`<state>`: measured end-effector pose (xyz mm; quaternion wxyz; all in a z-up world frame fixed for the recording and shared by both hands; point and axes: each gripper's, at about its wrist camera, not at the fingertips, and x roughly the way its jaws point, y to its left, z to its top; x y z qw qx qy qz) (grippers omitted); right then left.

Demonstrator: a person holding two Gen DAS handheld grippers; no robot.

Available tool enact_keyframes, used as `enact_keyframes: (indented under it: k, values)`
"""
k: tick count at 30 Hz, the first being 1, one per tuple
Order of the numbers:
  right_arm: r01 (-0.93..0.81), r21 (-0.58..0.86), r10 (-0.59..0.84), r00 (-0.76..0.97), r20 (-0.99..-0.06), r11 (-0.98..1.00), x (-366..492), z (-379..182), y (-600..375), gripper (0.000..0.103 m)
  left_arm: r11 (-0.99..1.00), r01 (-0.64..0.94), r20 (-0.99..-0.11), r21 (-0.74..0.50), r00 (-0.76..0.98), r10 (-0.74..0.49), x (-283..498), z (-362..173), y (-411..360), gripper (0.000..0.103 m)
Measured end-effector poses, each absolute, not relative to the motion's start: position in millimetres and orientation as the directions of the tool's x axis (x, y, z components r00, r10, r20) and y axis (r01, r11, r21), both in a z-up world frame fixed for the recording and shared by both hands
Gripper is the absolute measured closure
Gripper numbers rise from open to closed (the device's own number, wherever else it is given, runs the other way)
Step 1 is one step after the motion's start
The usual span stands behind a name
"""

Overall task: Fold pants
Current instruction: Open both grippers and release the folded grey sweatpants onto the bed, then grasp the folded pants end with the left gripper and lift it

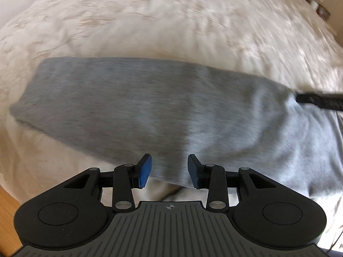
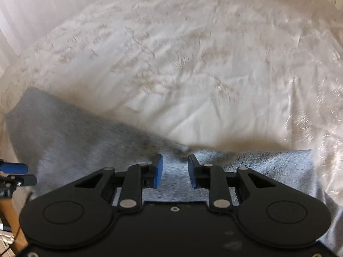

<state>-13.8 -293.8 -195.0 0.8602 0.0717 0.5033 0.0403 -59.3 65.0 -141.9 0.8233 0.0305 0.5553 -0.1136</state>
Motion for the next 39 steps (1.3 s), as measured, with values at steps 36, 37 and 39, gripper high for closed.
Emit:
enact_keyframes:
  k: [36,37,39]
  values:
    - [0.042,0.186,0.155,0.39,-0.908,0.982,-35,-180,-120,0.037,0.912,-0.038,-0.82,-0.407,0.456,-0.347,28,-176,257,0.01]
    - [0.044,0.185,0.153,0.39,-0.908,0.982,-35,-180,-119,0.037,0.911,-0.034,-0.816,-0.411,0.461,-0.35,31,-176,258,0.01]
    - [0.047,0.184,0.152,0.39,-0.908,0.982,-35,-179,-117,0.037,0.906,-0.028,-0.807,-0.422,0.467,-0.361,36,-176,260,0.01]
